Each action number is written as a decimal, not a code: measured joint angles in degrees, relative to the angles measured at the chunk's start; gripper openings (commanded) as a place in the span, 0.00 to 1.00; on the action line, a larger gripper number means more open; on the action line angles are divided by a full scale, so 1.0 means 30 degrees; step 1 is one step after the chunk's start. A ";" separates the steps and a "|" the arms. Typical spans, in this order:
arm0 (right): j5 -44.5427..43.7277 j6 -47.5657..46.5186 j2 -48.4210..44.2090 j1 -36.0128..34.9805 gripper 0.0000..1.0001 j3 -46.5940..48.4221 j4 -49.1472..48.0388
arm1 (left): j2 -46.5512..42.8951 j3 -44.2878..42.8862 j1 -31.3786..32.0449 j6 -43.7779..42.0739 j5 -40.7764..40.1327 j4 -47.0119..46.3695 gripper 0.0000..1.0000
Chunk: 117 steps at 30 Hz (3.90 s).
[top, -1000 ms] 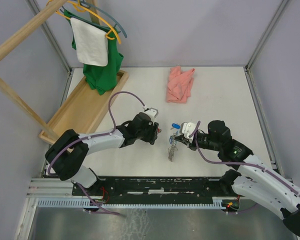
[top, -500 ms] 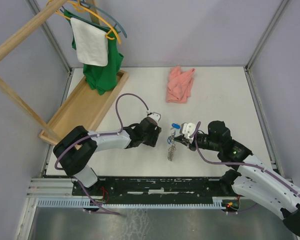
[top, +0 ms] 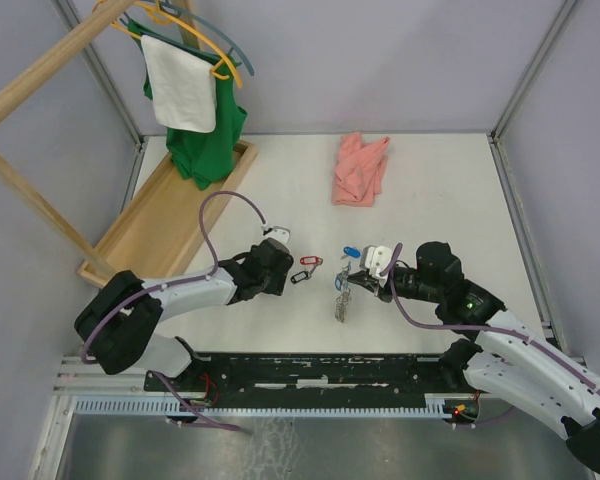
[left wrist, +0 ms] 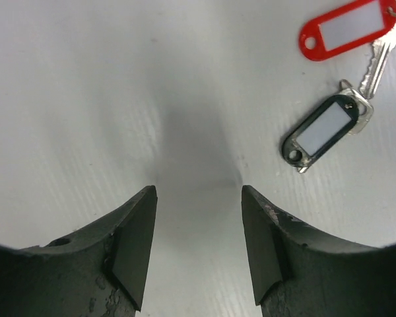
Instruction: Put the keys on the keyring
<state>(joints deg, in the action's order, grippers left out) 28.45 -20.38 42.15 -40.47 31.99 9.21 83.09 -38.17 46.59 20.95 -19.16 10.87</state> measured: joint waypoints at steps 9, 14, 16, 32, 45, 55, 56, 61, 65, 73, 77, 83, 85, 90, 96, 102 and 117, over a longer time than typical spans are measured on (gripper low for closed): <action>0.0066 0.0036 -0.0182 0.0000 0.01 0.0000 -0.0029 | -0.1960 0.0408 -0.0845 0.0248 0.1996 -0.0539 0.61; 0.0066 0.0058 -0.0197 -0.0007 0.01 0.0000 -0.0051 | -0.1574 -0.0546 -0.0845 0.0831 0.3468 -0.1377 0.60; 0.0066 0.0058 -0.0197 -0.0007 0.01 0.0000 -0.0051 | -0.0911 -0.1166 -0.0838 0.0954 0.3730 -0.1851 0.59; 0.0066 0.0087 -0.0255 0.0000 0.01 0.0000 -0.0146 | 0.3810 -0.2943 -0.0845 0.1428 0.5085 -0.3330 0.15; 0.0095 0.0211 -0.0270 -0.0007 0.01 0.0000 -0.0211 | 0.0080 -0.0845 -0.0845 0.1814 0.4860 -0.1654 0.06; 0.0386 0.0262 -0.0270 0.0000 0.01 0.0000 -0.0233 | -0.1413 0.0160 -0.0845 0.2506 0.4415 -0.0794 0.30; 0.0408 0.0277 -0.0270 0.0000 0.01 0.0000 -0.0240 | -0.1311 0.0175 -0.0845 0.2586 0.4422 -0.0816 0.36; 0.0444 0.0284 -0.0277 0.0000 0.01 0.0000 -0.0262 | -0.1457 0.0255 -0.0896 0.2776 0.4452 -0.0823 0.59; 0.0503 0.0299 -0.0277 0.0000 0.01 0.0000 -0.0335 | -0.2244 0.0525 -0.1341 0.2754 0.4677 -0.0969 0.65; 0.0510 0.0357 -0.0284 -0.0007 0.01 -0.0007 -0.0350 | -0.1326 0.1005 -0.2783 0.2295 0.6470 -0.2149 0.65; 0.0517 0.0357 -0.0284 -0.0007 0.01 -0.0007 -0.0350 | -0.0750 0.1282 -0.2878 0.2288 0.7220 -0.2703 0.64; 0.0546 0.0357 -0.0284 -0.0007 0.01 -0.0007 -0.0357 | -0.0525 0.1749 -0.2798 0.2441 0.8641 -0.4299 0.62; 0.0583 0.0357 -0.0284 -0.0007 0.01 -0.0007 -0.0357 | -0.0372 0.1829 -0.2521 0.2703 0.8990 -0.4801 0.62; 0.0583 0.0357 -0.0284 0.0000 0.01 -0.0007 -0.0357 | -0.0022 0.1851 -0.1013 0.3861 0.9639 -0.5603 0.60; 0.0576 0.0350 -0.0291 -0.0007 0.01 -0.0007 -0.0342 | -0.0277 0.1887 -0.0022 0.4947 0.9726 -0.6178 0.55; 0.0576 0.0350 -0.0291 0.0000 0.01 -0.0007 -0.0342 | -0.1698 0.1756 -0.0233 0.4379 0.7890 -0.4976 0.53; 0.0576 0.0350 -0.0291 -0.0007 0.01 -0.0007 -0.0335 | 0.0940 -0.0211 -0.2834 -0.1246 1.1642 -0.4401 0.58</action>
<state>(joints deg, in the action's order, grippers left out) 30.17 -19.33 41.28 -40.49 31.97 8.21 85.91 -38.81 38.09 17.21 15.77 -2.33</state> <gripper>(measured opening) 0.016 0.583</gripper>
